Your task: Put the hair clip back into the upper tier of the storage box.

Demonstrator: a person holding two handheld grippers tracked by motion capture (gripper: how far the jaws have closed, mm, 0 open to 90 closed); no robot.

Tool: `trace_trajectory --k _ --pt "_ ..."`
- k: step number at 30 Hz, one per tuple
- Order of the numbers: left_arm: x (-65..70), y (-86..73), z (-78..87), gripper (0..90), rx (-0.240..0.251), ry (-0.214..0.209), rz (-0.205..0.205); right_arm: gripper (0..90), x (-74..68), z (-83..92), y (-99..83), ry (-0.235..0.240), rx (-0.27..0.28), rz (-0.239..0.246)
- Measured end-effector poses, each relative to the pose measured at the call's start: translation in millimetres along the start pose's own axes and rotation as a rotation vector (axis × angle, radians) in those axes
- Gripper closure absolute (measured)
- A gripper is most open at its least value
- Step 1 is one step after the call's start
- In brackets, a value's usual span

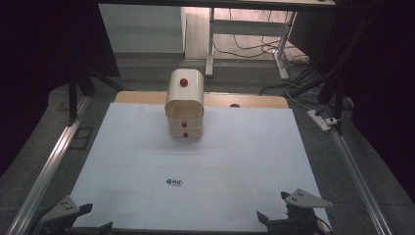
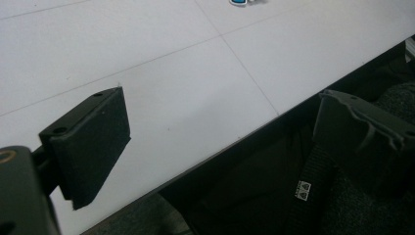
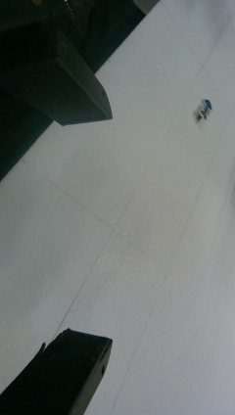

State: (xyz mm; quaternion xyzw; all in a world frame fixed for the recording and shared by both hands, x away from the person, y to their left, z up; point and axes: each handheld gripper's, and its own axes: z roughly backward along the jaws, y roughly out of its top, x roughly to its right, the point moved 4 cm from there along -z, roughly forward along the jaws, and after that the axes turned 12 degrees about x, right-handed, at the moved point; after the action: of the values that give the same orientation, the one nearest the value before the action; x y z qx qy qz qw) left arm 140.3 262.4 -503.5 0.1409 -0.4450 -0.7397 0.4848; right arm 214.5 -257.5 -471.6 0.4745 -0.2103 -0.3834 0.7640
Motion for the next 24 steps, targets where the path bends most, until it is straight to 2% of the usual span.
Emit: trace_trajectory --k 2,5,6,8,9,13,19,24 --pt "0.3 0.0 -0.5 7.3 -0.004 -0.005 -0.002 0.0 5.7 0.5 -0.6 -0.005 -0.006 0.006" --pt "0.8 -0.2 -1.3 7.3 -0.012 -0.003 -0.008 0.0 11.2 -0.1 -1.1 0.023 -0.007 -0.051" --pt "0.7 -0.2 -1.4 7.3 -0.014 -0.006 -0.011 0.0 11.3 -0.2 -1.1 0.029 -0.008 -0.053" --pt "0.9 -0.3 -1.5 7.2 -0.016 -0.006 -0.007 0.0 10.6 -0.3 -1.1 0.03 -0.013 -0.047" --pt "0.8 -0.2 -1.4 6.9 -0.016 -0.008 -0.006 0.0 8.2 -1.3 -1.5 0.041 -0.022 -0.023" --pt "-0.3 0.0 -0.3 5.9 -0.009 -0.015 0.004 0.0 5.5 -2.9 -2.1 0.046 -0.037 0.002" --pt "-0.1 0.0 0.7 5.5 -0.006 -0.025 0.001 0.0 6.7 -3.0 -2.2 0.06 -0.039 -0.018" --pt "-1.4 0.1 0.4 3.6 -0.008 -0.015 0.017 0.0 6.2 -4.4 -2.5 0.072 -0.054 -0.019"
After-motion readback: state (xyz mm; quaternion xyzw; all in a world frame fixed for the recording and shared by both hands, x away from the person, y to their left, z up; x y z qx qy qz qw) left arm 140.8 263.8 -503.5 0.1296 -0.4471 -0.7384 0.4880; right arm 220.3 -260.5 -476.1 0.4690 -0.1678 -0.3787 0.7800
